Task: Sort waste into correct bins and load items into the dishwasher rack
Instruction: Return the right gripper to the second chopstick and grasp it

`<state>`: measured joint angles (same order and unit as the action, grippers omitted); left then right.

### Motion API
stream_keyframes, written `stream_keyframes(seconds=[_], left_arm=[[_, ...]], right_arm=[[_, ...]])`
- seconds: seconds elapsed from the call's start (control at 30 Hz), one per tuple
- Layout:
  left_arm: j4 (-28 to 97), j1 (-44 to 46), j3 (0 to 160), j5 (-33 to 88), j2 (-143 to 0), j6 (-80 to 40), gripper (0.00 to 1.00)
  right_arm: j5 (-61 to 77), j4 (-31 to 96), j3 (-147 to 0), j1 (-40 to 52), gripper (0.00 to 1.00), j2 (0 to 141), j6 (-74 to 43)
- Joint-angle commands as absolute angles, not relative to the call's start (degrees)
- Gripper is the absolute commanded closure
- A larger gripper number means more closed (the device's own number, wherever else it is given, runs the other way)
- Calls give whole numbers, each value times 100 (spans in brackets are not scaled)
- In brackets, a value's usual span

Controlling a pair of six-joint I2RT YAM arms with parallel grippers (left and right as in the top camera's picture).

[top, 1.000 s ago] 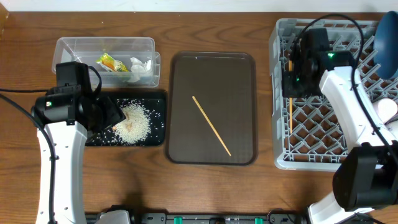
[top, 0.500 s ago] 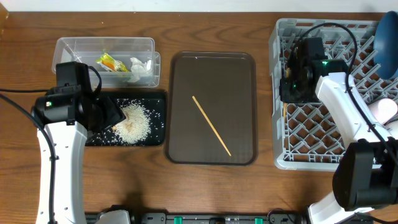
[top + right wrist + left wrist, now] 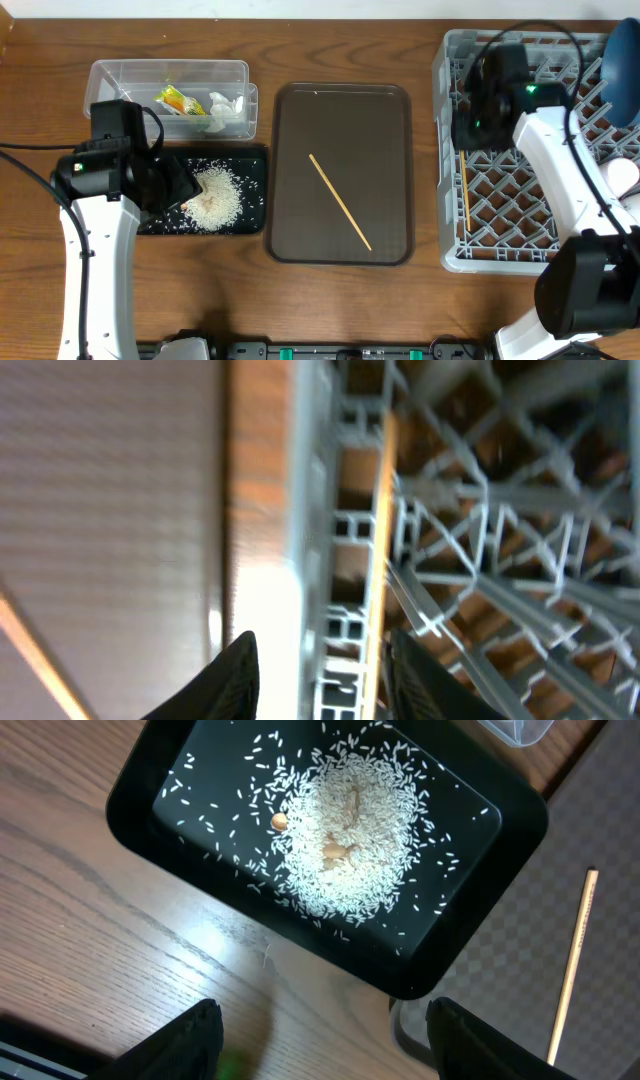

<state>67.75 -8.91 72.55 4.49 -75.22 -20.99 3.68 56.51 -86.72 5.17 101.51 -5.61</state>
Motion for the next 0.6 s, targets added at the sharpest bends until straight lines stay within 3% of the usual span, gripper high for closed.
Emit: stream_keyframes(seconds=[0.0,0.33,0.57], left_arm=[[6807,-908,7244,401,-7522,-2130,32],[6796,-908,7242,401,-7522,-2130,32],[6799,-908,7242,401,-7522,-2132,32]], right_arm=[[985,5675,-9144,593,59,9998,-421],[1225,5559,-8945,1918,48,10171,141],[1079,5196,-8423,2943,47,10661,-32]])
